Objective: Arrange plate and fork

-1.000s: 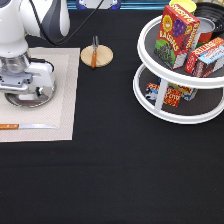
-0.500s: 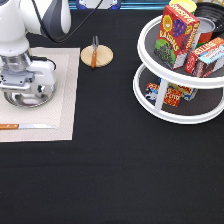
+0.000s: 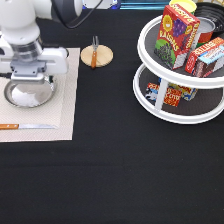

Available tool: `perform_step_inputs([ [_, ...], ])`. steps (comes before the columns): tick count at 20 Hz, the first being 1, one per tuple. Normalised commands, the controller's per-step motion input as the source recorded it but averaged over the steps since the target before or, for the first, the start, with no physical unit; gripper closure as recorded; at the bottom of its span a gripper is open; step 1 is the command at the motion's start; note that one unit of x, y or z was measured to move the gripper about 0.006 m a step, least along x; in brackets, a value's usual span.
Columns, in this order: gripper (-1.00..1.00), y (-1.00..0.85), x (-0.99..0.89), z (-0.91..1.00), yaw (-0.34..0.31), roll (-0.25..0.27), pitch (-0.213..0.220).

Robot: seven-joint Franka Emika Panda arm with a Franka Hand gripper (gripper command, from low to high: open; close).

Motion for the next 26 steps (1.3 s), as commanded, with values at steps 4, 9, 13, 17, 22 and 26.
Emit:
perform_step_inputs([
  [4,-1.00,0.66,-0.77,0.29,0.004,-0.021,-0.232],
  [9,-1.00,0.63,-0.78,0.15,0.000,-0.018,-0.242],
  [13,-1.00,0.69,-0.73,0.15,0.000,-0.042,-0.232],
  [17,-1.00,0.72,-0.80,0.01,0.000,-0.046,-0.160],
  [22,-1.00,0.74,-0.89,-0.06,0.000,-0.029,-0.078],
  [26,-1.00,0.64,-0.85,-0.16,0.000,-0.012,-0.041],
])
